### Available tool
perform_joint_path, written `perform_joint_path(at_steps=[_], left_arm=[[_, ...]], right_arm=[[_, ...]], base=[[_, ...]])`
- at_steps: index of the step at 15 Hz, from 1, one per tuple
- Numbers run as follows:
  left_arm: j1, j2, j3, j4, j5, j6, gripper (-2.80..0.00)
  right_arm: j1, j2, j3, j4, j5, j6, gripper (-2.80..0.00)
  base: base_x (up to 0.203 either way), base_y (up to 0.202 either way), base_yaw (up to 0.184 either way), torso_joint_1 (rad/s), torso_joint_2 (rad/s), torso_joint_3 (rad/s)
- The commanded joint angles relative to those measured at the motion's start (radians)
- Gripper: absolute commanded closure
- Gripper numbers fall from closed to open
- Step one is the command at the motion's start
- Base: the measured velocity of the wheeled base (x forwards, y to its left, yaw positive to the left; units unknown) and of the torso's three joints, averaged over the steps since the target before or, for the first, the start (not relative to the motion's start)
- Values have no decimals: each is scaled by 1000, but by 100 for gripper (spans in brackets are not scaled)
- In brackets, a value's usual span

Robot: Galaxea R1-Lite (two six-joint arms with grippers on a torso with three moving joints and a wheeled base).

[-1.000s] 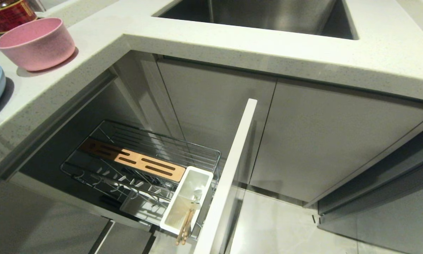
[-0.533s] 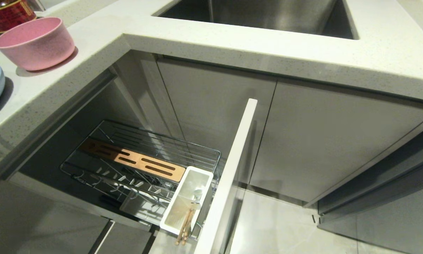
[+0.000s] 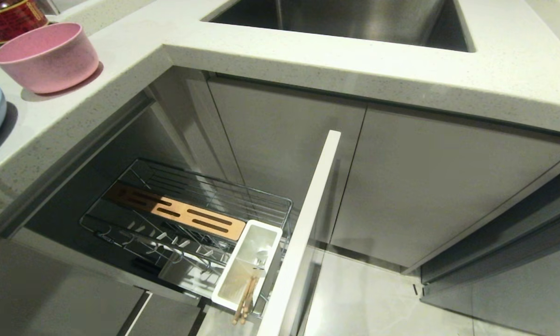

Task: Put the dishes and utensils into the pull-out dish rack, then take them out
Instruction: Pick up the chopsticks and place it in the cupboard

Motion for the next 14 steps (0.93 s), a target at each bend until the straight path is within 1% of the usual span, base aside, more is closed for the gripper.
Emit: perform_joint_path(at_steps=[1, 4, 9, 14], left_arm=[[3, 35, -2, 6, 13, -4, -280], [3, 71, 0, 7, 29, -4, -280], [-15, 145, -1, 35, 27, -4, -280], [-17, 173, 9, 38, 26, -4, -280]], right_arm=[[0, -1, 26, -1, 0, 0, 0], [0, -1, 26, -1, 0, 0, 0], [0, -1, 26, -1, 0, 0, 0], [0, -1, 26, -1, 0, 0, 0]], base=[[0, 0, 0, 0, 0, 0], [0, 0, 0, 0, 0, 0], [0, 0, 0, 0, 0, 0], [0, 0, 0, 0, 0, 0]])
